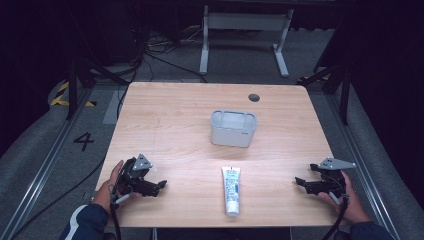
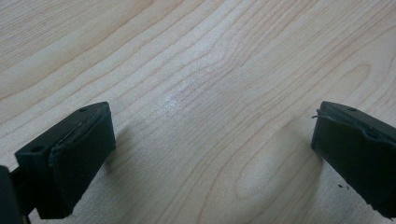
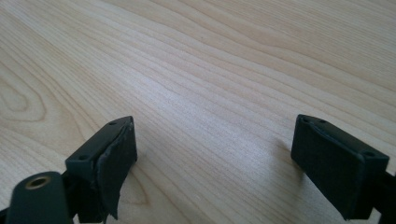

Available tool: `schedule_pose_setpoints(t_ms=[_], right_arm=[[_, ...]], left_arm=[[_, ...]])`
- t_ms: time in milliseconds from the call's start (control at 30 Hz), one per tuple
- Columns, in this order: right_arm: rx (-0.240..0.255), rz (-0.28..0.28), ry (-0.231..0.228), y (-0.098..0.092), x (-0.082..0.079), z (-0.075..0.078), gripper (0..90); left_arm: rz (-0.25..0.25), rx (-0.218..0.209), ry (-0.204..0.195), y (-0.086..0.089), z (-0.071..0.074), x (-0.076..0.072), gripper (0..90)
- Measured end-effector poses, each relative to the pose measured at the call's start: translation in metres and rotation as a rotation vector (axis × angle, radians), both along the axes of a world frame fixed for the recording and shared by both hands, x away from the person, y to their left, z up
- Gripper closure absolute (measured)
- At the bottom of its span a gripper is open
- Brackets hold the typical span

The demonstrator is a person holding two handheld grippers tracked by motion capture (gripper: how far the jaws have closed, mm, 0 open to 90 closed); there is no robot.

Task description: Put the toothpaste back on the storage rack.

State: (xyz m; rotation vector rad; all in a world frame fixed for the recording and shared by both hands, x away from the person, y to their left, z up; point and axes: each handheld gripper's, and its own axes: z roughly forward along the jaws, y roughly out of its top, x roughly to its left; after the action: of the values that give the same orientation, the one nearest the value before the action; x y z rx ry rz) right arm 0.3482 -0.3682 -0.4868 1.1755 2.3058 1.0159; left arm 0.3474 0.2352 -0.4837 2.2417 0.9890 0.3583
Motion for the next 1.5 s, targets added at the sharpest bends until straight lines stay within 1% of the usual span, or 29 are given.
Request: schedule_pose_setpoints(t_ms=[367,400,433,467,500,733,833,900,1200,1500], right_arm=[[0.0,-0.005,-0.001,0.0004,-0.0005,0.0,14.8],[0.0,-0.006,-0.001,0.0004,-0.0006,0.0,14.8],[0.0,-0.005,-0.001,0.0004,-0.0005,0.0,14.8],[0.0,-0.006,0.0,0.0004,-0.0005,0.0,14.8],[0.0,-0.006,0.0,0.0004,-0.0007,0.0001,14.9],[0.003,-0.019,0.001,0.0012,-0.002,0.0003,15.5],[0.0,-0.015,-0.001,0.001,-0.0016,0.0002,15.3],[-0.001,-0.011,-0.001,0.0007,-0.0013,0.0002,15.3],[-0.012,0.005,0.019,-0.0011,-0.0001,0.0023,15.2],[-0.038,-0.004,0.042,0.0016,0.0005,0.0056,16.0]], left_arm=[[-0.001,-0.003,-0.002,0.0004,-0.0002,-0.0003,0.4],[-0.003,0.009,-0.009,0.0013,0.0004,0.0,0.5],[-0.004,0.008,-0.009,0.0013,0.0003,0.0002,0.5],[-0.005,-0.001,0.0,0.0009,-0.0001,0.0001,0.4],[-0.005,0.004,0.001,0.001,0.0002,0.0006,0.2],[-0.005,0.004,0.001,0.001,0.0002,0.0005,0.1],[-0.005,0.005,-0.006,0.0017,0.0002,-0.0002,0.4],[-0.009,0.005,-0.003,0.0021,0.0002,-0.0005,0.4],[-0.015,0.005,-0.002,0.0028,0.0002,-0.0003,0.4],[-0.021,0.004,-0.002,0.0035,0.0001,-0.0001,0.4]])
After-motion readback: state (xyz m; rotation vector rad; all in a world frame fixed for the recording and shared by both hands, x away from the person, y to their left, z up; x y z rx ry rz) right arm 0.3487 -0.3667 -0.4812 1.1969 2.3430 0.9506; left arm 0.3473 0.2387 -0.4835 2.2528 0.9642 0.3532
